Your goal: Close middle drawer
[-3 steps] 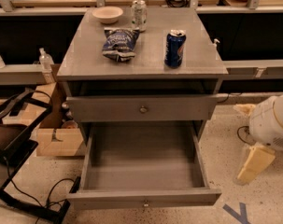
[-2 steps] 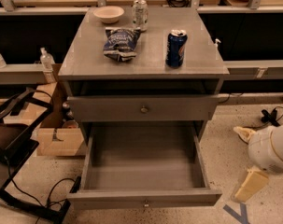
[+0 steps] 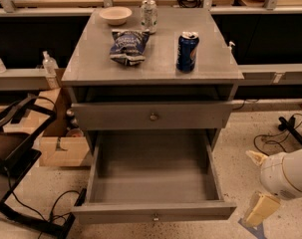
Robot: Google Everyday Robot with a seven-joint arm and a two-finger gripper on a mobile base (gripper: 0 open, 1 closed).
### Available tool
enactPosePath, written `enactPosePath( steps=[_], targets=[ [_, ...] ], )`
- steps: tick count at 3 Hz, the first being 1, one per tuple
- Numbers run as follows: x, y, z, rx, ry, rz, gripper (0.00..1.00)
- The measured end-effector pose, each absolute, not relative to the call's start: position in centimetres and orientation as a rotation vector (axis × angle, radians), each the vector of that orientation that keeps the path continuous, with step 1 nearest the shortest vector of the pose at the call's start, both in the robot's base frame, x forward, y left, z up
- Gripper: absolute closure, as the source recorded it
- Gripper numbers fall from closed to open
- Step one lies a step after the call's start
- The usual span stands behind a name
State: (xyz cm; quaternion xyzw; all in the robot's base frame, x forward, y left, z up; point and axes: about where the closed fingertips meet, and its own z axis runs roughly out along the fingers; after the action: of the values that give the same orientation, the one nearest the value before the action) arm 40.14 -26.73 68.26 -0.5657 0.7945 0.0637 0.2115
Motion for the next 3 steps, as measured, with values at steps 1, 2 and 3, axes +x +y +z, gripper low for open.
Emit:
enactPosePath(
  steps=[1,2,3],
  targets=[
    [39.7,-26.4,66.7,-1.572,2.21,0.222,0.0],
    [37.9,-27.5,61.3,-1.51,2.247,0.339,0.18],
    [36.0,-28.3,53.5,-1.409,2.296,0.497,0.42]
  ],
)
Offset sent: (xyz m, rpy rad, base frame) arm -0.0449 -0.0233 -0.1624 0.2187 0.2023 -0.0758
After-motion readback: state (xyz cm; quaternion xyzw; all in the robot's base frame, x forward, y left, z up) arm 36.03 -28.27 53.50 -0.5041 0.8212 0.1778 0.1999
